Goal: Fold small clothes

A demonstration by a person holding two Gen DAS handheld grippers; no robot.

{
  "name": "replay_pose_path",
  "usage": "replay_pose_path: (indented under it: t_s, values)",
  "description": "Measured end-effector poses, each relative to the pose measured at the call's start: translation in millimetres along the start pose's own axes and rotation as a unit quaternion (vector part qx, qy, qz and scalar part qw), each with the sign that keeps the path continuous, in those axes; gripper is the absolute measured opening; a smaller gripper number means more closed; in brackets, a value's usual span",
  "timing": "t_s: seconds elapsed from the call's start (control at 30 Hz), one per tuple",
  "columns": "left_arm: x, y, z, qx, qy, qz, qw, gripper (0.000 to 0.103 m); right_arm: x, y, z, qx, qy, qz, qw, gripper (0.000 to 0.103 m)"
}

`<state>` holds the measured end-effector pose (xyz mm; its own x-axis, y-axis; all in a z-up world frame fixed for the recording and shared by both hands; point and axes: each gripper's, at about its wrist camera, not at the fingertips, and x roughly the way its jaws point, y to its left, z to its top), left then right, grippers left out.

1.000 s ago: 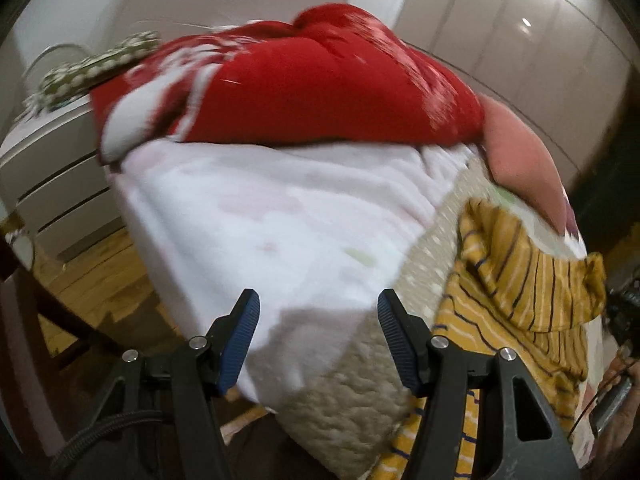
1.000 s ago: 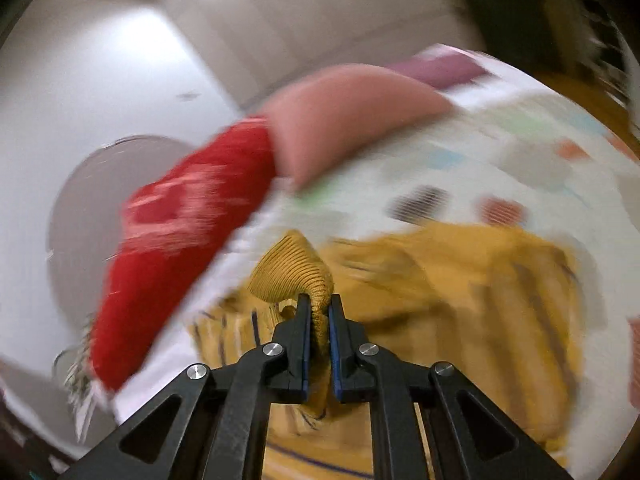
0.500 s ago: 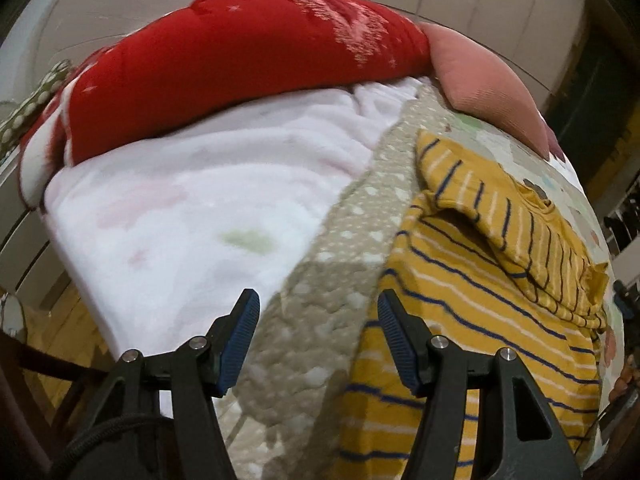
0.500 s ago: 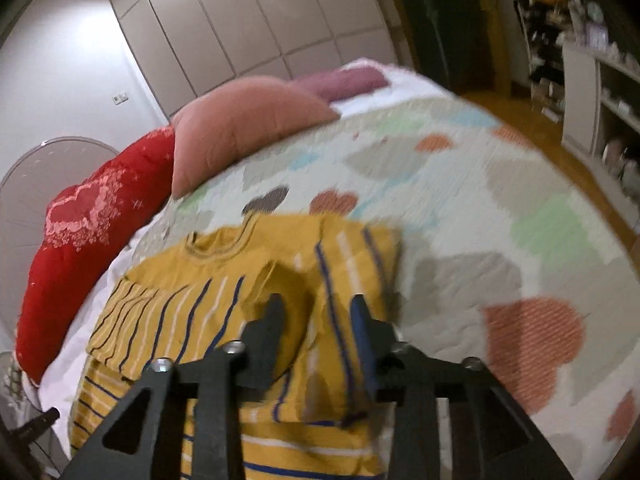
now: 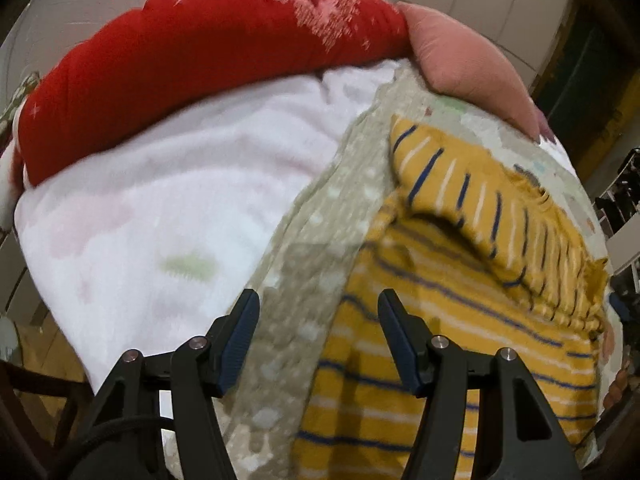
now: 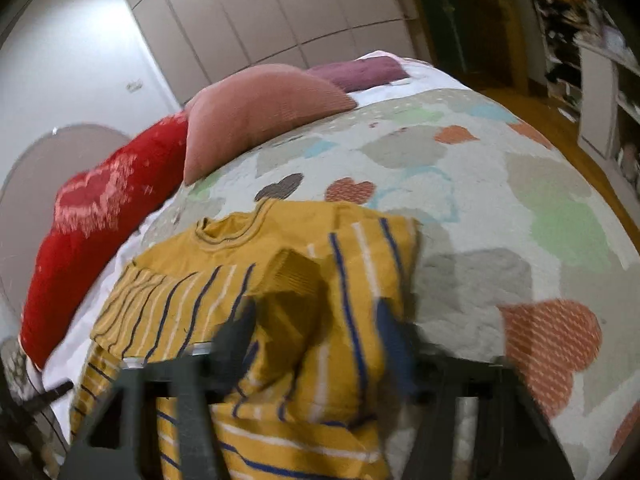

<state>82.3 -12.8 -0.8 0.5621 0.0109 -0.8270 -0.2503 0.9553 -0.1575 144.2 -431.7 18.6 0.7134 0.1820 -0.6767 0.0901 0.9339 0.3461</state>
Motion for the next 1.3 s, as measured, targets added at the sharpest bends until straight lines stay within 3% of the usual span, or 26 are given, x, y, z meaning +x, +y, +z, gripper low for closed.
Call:
replay_pose_path:
  t_s: [0.03, 0.07, 0.1, 0.17, 0.23, 0.27, 0.3, 0.37, 0.4, 0.5, 0.57, 0.67, 0.8, 0.87, 1.0, 1.1, 1.17, 1.2, 1.23, 1.27, 1.3]
  values:
    - [1, -4, 6, 0.003, 0.0, -0.006, 1.0, 0.061, 9, 1, 1, 0.0, 0.016, -0.002, 1.0, 0.015]
    - [3, -8, 12, 0.007, 0.0, -0.012, 0.9999, 0.061, 17, -1, 3, 0.002, 0.028, -0.017, 0.999, 0.013]
    - [6, -11, 18, 0.009, 0.0, -0.019, 0.9998, 0.061, 24, -7, 4, 0.002, 0.034, -0.063, 0.997, 0.013]
    - [13, -17, 32, 0.011, 0.003, -0.031, 0.9995, 0.061, 23, -24, 5, 0.02, 0.029, -0.108, 0.994, 0.013]
    - [26, -21, 48, 0.013, 0.014, -0.045, 0.9988, 0.062, 9, -48, 6, 0.064, 0.011, -0.108, 0.992, 0.014]
    - [34, -24, 56, 0.016, 0.021, -0.056, 0.9981, 0.067, 4, -57, 7, 0.079, 0.003, -0.087, 0.993, 0.02]
    - [46, -28, 66, 0.023, 0.032, -0.069, 0.9968, 0.069, 1, -68, 9, 0.097, 0.003, -0.042, 0.994, 0.049]
    - [70, -35, 80, 0.039, 0.051, -0.087, 0.9941, 0.071, 2, -81, 13, 0.126, 0.004, 0.031, 0.992, 0.089]
    - [89, -39, 89, 0.046, 0.069, -0.096, 0.992, 0.071, 3, -84, 15, 0.135, 0.001, 0.049, 0.99, 0.094]
    - [124, -44, 102, 0.029, 0.118, -0.142, 0.9823, 0.074, 27, -84, 23, 0.143, 0.033, 0.091, 0.985, 0.094]
    - [133, -52, 108, 0.036, 0.116, -0.159, 0.9798, 0.087, 52, -78, 27, 0.126, 0.064, 0.096, 0.985, 0.094]
    - [141, -76, 111, 0.072, 0.114, -0.156, 0.9786, 0.095, 70, -61, 31, 0.109, 0.057, 0.097, 0.988, 0.096]
    - [138, -108, 91, 0.131, 0.094, -0.11, 0.9807, 0.096, 75, -41, 27, 0.107, 0.071, 0.129, 0.983, 0.097]
    - [138, -111, 88, 0.135, 0.087, -0.106, 0.9813, 0.096, 70, -44, 23, 0.124, 0.068, 0.152, 0.978, 0.097]
    - [140, -99, 95, 0.109, 0.104, -0.141, 0.9784, 0.096, 48, -63, 11, 0.19, 0.049, 0.205, 0.959, 0.1]
    - [143, -102, 93, 0.121, 0.105, -0.143, 0.9766, 0.097, 55, -49, 4, 0.144, 0.081, 0.174, 0.971, 0.101]
    - [142, -108, 90, 0.134, 0.101, -0.13, 0.9772, 0.097, 63, -24, 1, 0.067, 0.08, 0.121, 0.987, 0.102]
    - [142, -111, 90, 0.134, 0.103, -0.124, 0.9779, 0.097, 67, -12, 4, 0.033, 0.075, 0.097, 0.992, 0.1]
    - [141, -111, 90, 0.128, 0.104, -0.121, 0.9788, 0.087, 72, -1, 7, 0.001, 0.078, 0.068, 0.995, 0.093]
    - [139, -110, 91, 0.118, 0.105, -0.12, 0.9802, 0.061, 77, 5, 8, -0.022, 0.081, 0.039, 0.996, 0.054]
    - [135, -109, 93, 0.106, 0.107, -0.128, 0.9804, 0.05, 84, 10, 13, -0.043, 0.083, 0.01, 0.996, 0.028]
